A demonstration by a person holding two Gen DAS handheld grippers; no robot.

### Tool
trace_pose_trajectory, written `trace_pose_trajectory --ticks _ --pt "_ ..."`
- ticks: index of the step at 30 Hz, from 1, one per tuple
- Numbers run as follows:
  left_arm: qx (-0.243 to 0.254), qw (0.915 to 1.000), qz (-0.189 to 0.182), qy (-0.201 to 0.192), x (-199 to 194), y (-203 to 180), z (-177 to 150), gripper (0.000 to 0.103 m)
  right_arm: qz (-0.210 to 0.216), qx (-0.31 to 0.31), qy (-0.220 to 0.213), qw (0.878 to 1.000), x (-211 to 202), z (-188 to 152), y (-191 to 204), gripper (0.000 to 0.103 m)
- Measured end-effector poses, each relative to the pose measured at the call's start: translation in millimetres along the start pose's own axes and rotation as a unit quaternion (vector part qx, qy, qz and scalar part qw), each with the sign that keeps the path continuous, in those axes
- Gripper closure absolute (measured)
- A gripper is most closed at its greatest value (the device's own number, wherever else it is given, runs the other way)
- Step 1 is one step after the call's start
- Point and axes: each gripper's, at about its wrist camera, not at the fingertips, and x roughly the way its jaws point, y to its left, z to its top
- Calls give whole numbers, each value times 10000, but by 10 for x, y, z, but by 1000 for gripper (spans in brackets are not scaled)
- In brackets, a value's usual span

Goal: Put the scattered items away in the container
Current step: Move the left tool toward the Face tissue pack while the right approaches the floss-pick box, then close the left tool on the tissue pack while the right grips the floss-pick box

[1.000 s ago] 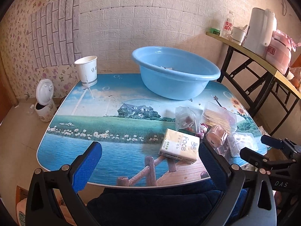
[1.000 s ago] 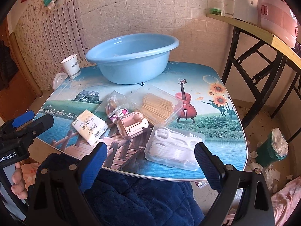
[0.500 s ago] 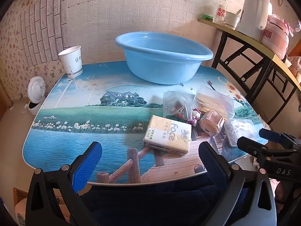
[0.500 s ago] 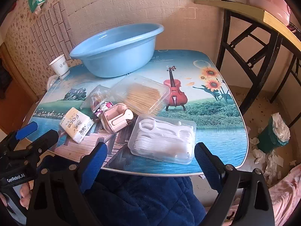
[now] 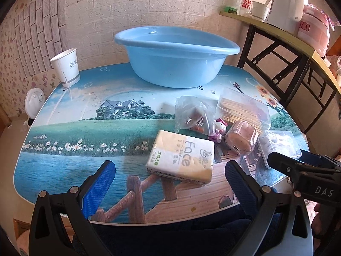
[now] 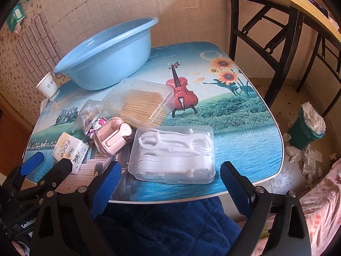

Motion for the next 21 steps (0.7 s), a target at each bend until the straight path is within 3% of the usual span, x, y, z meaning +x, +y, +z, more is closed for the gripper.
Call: trace_pose_trajectory --ticks 21 --pt "150 9998 104 34 228 29 11 0 -409 -227 -159 9988 150 59 109 8"
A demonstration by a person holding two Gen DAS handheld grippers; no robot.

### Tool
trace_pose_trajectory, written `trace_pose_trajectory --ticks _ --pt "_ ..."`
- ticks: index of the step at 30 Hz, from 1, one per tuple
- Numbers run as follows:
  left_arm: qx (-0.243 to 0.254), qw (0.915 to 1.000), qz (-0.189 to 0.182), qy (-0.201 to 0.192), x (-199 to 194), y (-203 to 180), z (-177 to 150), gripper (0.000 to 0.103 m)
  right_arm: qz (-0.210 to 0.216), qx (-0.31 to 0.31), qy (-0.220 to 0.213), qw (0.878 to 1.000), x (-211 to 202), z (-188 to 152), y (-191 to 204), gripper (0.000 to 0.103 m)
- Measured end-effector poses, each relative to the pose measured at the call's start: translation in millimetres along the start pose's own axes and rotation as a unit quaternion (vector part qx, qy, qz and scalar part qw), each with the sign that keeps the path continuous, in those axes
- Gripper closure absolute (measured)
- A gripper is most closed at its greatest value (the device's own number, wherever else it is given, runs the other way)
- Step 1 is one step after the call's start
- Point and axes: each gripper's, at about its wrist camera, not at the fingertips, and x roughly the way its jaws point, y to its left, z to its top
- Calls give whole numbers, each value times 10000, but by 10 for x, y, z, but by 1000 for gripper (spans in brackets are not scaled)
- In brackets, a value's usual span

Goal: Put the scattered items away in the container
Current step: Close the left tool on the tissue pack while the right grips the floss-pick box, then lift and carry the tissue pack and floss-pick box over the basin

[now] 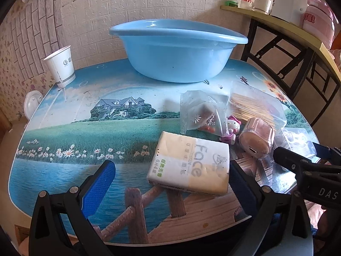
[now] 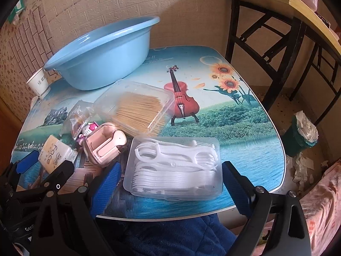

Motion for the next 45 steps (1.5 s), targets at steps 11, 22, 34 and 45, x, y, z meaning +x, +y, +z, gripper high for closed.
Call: trace_pose_trajectory --ticks 11,22,34,45 --pt "105 9999 20 -70 -31 -11 -6 21 -97 -224 -53 9997 -13 -29 25 17" --pt "231 9996 -109 -109 -76 -48 -19 42 -55 -293 -37 9995 -24 -34 -15 19" --pt "194 9997 -25 -138 -72 -23 -24 39 -113 -343 -63 9993 -11 -37 -4 19" --pt "200 9997 -23 -152 -62 -37 -23 37 -96 -408 -129 9990 9 -24 23 19"
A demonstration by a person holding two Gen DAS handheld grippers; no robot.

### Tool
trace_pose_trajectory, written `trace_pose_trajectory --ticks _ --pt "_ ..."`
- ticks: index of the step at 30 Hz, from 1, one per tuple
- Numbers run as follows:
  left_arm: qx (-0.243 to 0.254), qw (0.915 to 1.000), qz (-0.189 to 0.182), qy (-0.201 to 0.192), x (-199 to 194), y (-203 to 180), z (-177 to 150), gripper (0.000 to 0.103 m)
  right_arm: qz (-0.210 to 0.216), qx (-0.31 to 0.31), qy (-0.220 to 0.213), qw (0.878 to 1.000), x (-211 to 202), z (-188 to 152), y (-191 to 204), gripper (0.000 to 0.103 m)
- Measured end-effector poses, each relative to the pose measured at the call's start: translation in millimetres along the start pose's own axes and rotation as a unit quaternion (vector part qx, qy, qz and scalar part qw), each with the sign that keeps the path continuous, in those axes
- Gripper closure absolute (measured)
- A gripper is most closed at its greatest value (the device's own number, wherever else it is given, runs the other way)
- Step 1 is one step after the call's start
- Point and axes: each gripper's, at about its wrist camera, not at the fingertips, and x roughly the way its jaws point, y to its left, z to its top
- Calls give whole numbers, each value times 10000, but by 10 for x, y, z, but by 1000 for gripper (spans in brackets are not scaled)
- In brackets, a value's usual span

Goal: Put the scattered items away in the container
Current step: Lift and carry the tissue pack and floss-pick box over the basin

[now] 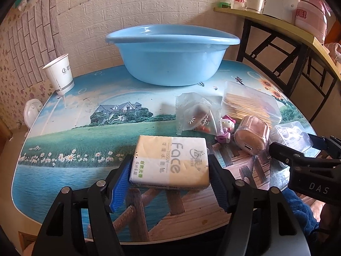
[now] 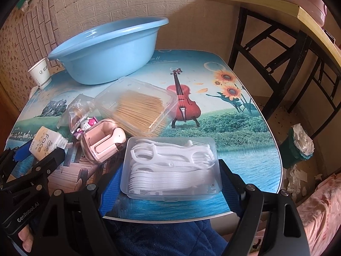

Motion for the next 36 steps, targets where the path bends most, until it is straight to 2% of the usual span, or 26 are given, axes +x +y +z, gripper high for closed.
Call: trace_pose_trajectory --ticks 3,5,15,28,36 --pt "1 10000 -3 6 -3 5 -1 38 16 -6 4 10000 -6 1 -2 20" --pt "-3 10000 9 -3 -7 7 -2 42 12 -4 11 10000 -5 1 3 21" --pt "-168 9998 -64 131 -65 64 11 43 11 46 -7 10000 -101 15 -74 21" --pt "-591 9978 110 -280 -414 320 248 43 90 37 -165 9998 -341 118 -106 21" --pt "-651 9963 178 -527 -597 394 438 43 245 27 -374 9990 -589 271 -94 21"
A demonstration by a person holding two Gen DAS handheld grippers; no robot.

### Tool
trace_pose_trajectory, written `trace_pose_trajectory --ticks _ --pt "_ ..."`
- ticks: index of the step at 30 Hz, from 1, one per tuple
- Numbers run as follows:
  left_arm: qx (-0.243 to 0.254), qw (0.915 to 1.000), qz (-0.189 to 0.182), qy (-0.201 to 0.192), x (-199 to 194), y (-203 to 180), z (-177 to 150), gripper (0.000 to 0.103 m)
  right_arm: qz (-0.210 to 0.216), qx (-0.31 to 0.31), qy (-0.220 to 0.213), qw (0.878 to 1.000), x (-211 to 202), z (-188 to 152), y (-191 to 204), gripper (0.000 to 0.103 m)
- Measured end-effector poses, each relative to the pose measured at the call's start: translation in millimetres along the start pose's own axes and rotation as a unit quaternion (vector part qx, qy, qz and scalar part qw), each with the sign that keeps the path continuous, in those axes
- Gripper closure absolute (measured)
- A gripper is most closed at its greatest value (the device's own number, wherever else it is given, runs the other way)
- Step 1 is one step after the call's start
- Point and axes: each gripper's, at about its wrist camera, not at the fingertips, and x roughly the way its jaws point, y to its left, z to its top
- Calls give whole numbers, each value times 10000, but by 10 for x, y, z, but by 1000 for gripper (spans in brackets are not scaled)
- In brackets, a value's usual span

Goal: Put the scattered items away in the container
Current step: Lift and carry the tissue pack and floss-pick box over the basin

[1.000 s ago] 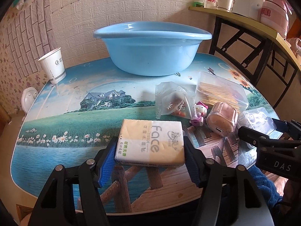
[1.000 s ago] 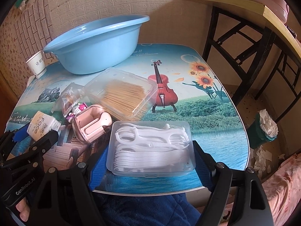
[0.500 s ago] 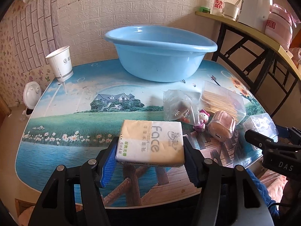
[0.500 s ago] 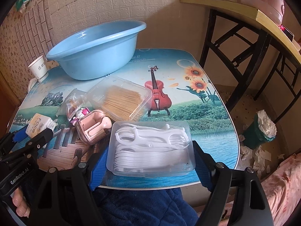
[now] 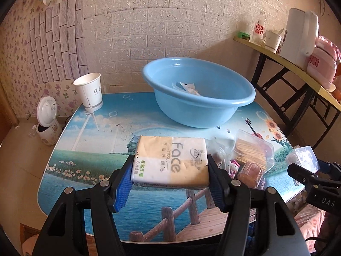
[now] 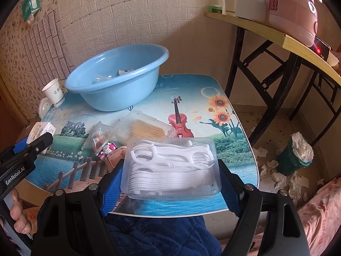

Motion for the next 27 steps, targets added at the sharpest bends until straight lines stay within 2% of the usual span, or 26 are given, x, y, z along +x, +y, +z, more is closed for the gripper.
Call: trace_pose_trajectory --ticks 9,17,27 --pt "-51 9998 -88 -146 -91 33 253 43 246 -104 -276 9993 -224 277 81 21" --pt "56 9994 -131 -326 -88 -40 614 43 331 -334 -646 9968 -392 686 174 21" --pt "161 9987 -359 -324 133 -228 932 43 515 -658 -866 9927 -261 1156 350 21"
